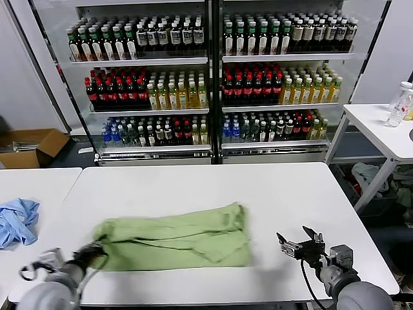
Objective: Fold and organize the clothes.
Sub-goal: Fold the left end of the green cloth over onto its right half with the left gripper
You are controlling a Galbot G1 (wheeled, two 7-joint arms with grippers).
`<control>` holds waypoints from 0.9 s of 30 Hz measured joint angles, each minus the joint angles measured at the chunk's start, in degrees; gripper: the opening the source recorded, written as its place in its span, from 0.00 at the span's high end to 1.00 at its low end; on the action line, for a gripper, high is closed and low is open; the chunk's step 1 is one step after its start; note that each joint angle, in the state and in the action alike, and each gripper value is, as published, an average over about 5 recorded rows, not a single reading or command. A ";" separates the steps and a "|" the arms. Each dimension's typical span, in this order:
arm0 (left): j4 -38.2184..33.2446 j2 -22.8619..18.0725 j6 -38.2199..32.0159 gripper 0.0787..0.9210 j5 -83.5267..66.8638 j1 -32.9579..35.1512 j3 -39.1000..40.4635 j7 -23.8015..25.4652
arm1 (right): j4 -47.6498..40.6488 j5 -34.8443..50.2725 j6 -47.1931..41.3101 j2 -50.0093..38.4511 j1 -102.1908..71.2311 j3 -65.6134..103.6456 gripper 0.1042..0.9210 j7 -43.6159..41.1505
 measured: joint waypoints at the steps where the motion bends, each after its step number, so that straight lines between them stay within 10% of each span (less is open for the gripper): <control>1: 0.11 0.53 -0.01 0.98 -1.31 -0.08 -1.31 -0.06 | 0.00 -0.06 0.03 0.04 -0.06 -0.04 0.12 0.01; 10: -4.61 -0.73 -0.57 0.98 -11.71 -0.87 -3.53 -0.32 | -0.11 -0.68 0.24 0.32 -0.55 -0.15 0.12 0.12; 27: -3.24 -14.11 -2.69 0.86 -3.80 -9.48 22.25 1.30 | -1.63 -0.98 1.24 -0.35 1.17 -1.33 0.12 -0.04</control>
